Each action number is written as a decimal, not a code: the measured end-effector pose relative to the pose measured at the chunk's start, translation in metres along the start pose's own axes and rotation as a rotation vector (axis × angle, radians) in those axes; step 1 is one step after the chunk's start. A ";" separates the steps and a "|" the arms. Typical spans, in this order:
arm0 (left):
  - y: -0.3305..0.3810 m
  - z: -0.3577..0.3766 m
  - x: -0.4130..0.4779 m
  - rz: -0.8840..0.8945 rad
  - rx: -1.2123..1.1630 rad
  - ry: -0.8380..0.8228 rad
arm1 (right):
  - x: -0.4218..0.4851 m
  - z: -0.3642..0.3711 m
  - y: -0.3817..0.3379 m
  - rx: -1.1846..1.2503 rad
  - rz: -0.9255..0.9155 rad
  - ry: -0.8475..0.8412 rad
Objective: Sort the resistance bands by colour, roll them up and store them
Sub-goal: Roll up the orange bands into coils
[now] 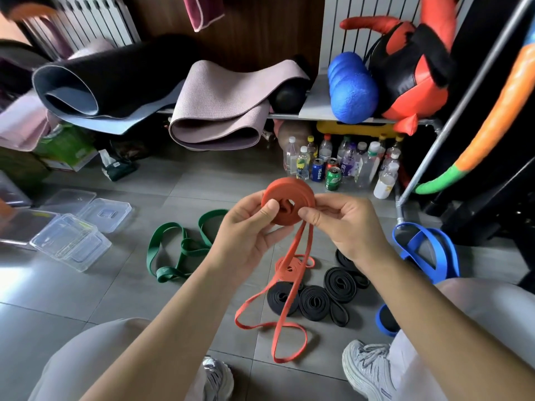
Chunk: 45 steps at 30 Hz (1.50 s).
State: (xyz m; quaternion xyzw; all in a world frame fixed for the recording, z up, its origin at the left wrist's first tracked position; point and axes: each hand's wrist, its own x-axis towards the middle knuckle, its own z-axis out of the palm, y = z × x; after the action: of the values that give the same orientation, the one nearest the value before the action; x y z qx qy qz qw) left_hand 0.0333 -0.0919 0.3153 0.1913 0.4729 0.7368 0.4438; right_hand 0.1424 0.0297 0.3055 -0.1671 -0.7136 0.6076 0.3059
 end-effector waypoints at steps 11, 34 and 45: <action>0.002 -0.012 -0.003 0.402 1.300 0.012 | -0.008 0.005 0.012 -0.428 -0.002 -0.130; -0.006 -0.009 -0.009 0.495 1.550 0.109 | -0.002 -0.002 0.013 -0.423 0.078 -0.128; 0.007 -0.010 -0.002 0.343 0.942 0.172 | -0.003 0.001 0.003 -0.147 0.074 -0.074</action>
State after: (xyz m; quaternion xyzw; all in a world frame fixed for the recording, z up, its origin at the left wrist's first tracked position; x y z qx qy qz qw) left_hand 0.0242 -0.1003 0.3174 0.3845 0.7504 0.5187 0.1413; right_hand 0.1434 0.0280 0.3018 -0.1928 -0.7606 0.5702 0.2434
